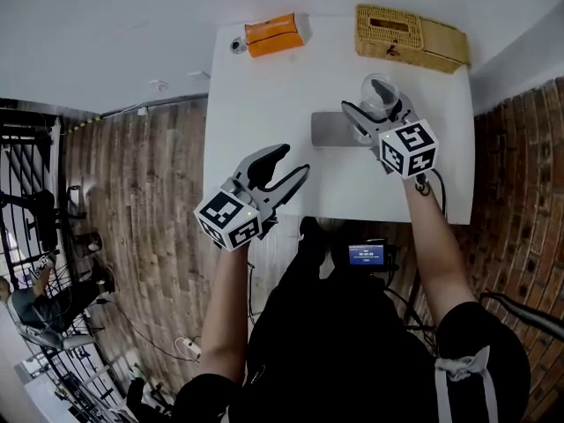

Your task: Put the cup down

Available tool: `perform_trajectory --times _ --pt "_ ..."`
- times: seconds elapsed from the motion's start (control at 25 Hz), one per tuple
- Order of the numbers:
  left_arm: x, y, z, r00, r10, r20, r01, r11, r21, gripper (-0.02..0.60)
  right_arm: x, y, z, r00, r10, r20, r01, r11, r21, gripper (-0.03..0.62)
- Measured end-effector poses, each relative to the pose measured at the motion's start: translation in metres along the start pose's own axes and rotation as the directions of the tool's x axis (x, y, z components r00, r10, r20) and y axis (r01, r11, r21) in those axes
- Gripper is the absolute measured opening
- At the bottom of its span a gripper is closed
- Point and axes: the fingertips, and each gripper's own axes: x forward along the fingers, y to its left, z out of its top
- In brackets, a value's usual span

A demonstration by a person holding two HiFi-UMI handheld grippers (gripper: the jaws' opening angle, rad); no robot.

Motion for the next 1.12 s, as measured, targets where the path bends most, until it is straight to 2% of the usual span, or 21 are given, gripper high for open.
perform_trajectory --times 0.28,0.52,1.12 --pt "0.001 0.002 -0.004 1.000 0.011 -0.014 -0.011 1.000 -0.013 0.229 -0.003 0.008 -0.003 0.996 0.000 0.088 0.005 0.998 -0.057 0.353" --pt "0.001 -0.001 -0.007 1.000 0.009 -0.027 -0.009 1.000 -0.013 0.229 -0.007 0.029 -0.007 0.993 0.026 0.116 -0.003 0.981 -0.194 0.353" --pt "-0.007 -0.010 -0.006 1.000 0.002 0.005 -0.002 1.000 -0.015 0.229 -0.013 0.033 -0.008 0.991 0.029 0.131 -0.001 0.977 -0.212 0.354"
